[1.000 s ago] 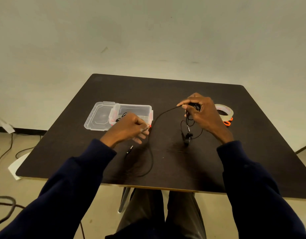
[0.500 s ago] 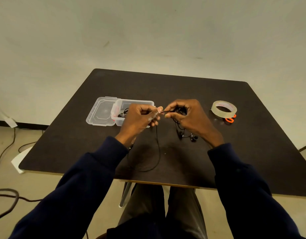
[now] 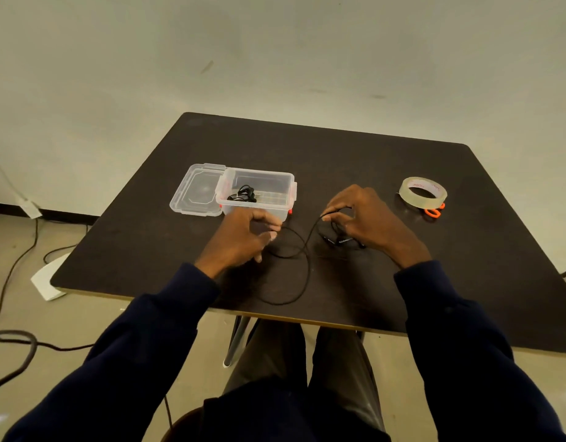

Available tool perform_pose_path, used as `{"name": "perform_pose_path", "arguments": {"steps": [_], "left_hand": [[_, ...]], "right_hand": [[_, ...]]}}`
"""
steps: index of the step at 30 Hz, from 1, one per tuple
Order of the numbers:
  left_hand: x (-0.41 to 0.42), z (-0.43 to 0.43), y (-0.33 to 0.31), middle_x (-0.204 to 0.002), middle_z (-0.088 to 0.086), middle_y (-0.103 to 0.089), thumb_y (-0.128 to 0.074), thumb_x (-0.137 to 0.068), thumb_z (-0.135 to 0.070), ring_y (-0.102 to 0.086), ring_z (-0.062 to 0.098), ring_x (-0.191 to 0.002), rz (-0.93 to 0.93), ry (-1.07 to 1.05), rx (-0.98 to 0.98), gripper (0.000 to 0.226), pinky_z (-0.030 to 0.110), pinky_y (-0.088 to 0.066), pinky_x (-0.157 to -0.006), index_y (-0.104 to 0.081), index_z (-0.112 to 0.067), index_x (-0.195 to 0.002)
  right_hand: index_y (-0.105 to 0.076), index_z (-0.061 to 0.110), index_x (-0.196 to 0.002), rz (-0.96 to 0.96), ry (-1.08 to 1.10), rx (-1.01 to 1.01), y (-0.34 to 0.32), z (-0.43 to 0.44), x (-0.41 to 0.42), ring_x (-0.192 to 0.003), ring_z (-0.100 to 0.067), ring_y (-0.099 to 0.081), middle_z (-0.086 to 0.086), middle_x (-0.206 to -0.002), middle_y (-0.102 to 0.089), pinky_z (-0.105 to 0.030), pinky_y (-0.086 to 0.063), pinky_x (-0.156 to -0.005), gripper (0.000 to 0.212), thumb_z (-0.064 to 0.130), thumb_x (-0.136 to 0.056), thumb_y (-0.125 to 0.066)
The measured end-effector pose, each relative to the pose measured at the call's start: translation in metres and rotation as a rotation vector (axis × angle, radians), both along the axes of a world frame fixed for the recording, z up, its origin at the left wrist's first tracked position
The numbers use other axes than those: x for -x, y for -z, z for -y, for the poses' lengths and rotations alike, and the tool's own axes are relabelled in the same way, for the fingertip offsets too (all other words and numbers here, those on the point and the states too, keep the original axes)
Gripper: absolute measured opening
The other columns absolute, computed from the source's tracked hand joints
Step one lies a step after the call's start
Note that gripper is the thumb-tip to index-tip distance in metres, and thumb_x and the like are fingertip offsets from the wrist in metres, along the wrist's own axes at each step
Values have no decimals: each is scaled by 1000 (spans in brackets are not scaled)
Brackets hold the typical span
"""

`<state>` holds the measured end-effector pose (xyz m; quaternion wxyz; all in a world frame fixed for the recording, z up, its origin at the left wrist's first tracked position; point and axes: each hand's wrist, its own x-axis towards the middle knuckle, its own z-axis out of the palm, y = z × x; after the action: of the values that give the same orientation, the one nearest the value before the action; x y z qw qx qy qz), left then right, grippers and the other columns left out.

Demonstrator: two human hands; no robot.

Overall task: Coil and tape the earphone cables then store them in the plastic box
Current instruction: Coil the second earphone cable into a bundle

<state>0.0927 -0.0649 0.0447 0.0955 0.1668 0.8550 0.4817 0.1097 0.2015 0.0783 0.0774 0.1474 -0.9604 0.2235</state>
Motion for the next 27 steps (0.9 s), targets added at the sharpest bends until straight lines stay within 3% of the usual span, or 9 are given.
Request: {"name": "perform_pose_path", "arguments": {"steps": [4,7,11,14,18,22,24,27], "left_hand": [[-2,-11,-11,-104,-5,-79,-63,-100,-8,-63,16,-44,-76,-35,-202,16,24,-51,-45,-78,-11,-106],[-4,-24,-15,-97,-3,-80,-74,-95,-23,-68,21,-50,-81,12,-211,15,27,-54,-46,-80,-11,-103],[-8,-35,-9,-82,5,-79,-83,-84,-22,-70,15,-54,-39,45,-166,21,26,-61,-57,-79,-8,-100],[-10,-35,-7,-78,6,-78,-76,-91,-15,-70,16,-54,-68,36,-187,9,23,-58,-54,-79,-7,-92],[-8,-24,-5,-77,7,-76,-66,-97,-5,-71,18,-55,-63,-107,-297,15,16,-45,-44,-75,-10,-86],[-3,1,0,-71,6,-74,-61,-100,-4,-66,15,-51,13,-191,-382,14,15,-42,-43,-75,-5,-98],[-2,10,3,-77,7,-77,-64,-99,-6,-66,14,-49,81,-127,-325,13,16,-46,-46,-77,-10,-100],[0,11,7,-110,2,-78,-71,-95,-10,-68,13,-53,95,12,-89,15,22,-57,-65,-79,-17,-105]], "right_hand": [[-81,25,-104,33,-56,4,3,20,-2,-86,-4,-62,15,-94,-72,-43,-59,-78,15,32,-92,-74],[-81,23,-100,-48,-75,15,6,30,-4,-82,-10,-61,9,-89,-71,-44,-58,-73,10,24,-92,-74],[-79,16,-98,-64,-105,43,8,32,-7,-81,-10,-65,3,-91,-73,-41,-59,-75,8,16,-90,-76],[-80,14,-98,-36,-108,66,7,27,-8,-82,-9,-67,1,-92,-74,-37,-60,-77,10,14,-88,-79],[-79,14,-99,69,-55,74,3,7,-9,-87,-7,-67,2,-96,-73,-32,-59,-82,15,20,-85,-81],[-80,18,-94,167,8,148,-3,-19,-10,-79,-4,-71,8,-87,-77,-25,-59,-75,7,19,-87,-79],[-81,17,-94,172,29,222,-7,-29,-10,-74,-7,-72,8,-80,-77,-22,-58,-69,6,19,-90,-77],[-82,18,-95,127,35,228,-11,-29,-8,-77,-8,-73,10,-83,-78,-23,-57,-70,10,25,-90,-77]]}}
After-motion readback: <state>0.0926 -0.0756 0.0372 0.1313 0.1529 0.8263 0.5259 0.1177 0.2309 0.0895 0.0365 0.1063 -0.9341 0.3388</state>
